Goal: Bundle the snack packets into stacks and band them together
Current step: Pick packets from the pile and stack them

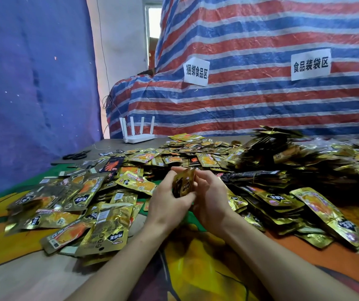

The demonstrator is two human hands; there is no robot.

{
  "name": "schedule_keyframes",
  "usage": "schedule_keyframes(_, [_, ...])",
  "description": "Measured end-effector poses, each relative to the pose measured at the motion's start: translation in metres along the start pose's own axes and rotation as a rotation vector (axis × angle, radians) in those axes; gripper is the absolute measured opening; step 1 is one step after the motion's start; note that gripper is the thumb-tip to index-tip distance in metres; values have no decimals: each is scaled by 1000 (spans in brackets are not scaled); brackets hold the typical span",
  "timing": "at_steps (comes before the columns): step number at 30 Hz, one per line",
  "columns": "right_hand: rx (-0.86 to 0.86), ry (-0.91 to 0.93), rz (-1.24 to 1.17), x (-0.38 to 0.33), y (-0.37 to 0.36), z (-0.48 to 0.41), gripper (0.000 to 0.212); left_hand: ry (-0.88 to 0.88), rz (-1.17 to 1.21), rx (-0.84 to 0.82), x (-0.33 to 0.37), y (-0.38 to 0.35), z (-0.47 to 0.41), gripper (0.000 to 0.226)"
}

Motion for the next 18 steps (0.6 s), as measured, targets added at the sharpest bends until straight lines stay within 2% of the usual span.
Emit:
schedule_keyframes(3, [-10, -2, 39, 0, -2, 2, 45, -3, 117, 14, -1, -2, 0, 29])
schedule_keyframes(6, [176, 148, 206, -11, 2, 7, 31, -19, 209, 51, -1, -1, 0, 24])
schedule_keyframes(8, [342, 236, 322, -19, 6, 15, 21, -31, 251, -6, 0, -5, 2, 33])
schedule_keyframes(11, [440, 284, 476, -27, 12, 32, 16, -120, 232, -137, 7, -11, 6, 59])
schedule_keyframes(14, [561, 293, 835, -44, 30, 58, 16, -169, 239, -199, 12, -12, 9, 72])
schedule_keyframes(16, [701, 273, 1108, -66, 55, 83, 18, -178, 261, -216, 13, -11, 10, 76])
schedule_keyframes(18, [889, 127, 1372, -93, 89, 108, 21, -183, 271, -234, 13, -11, 11, 75])
Point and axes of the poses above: each hand's wrist, its own z-axis away from the middle knuckle, its own y-axis out of the back of the hand, x = y × z, the point moved 3 cm from there along -z, towards the middle knuckle, and after that the axes turned 15 degrees about -y, right-handed, at the moved point
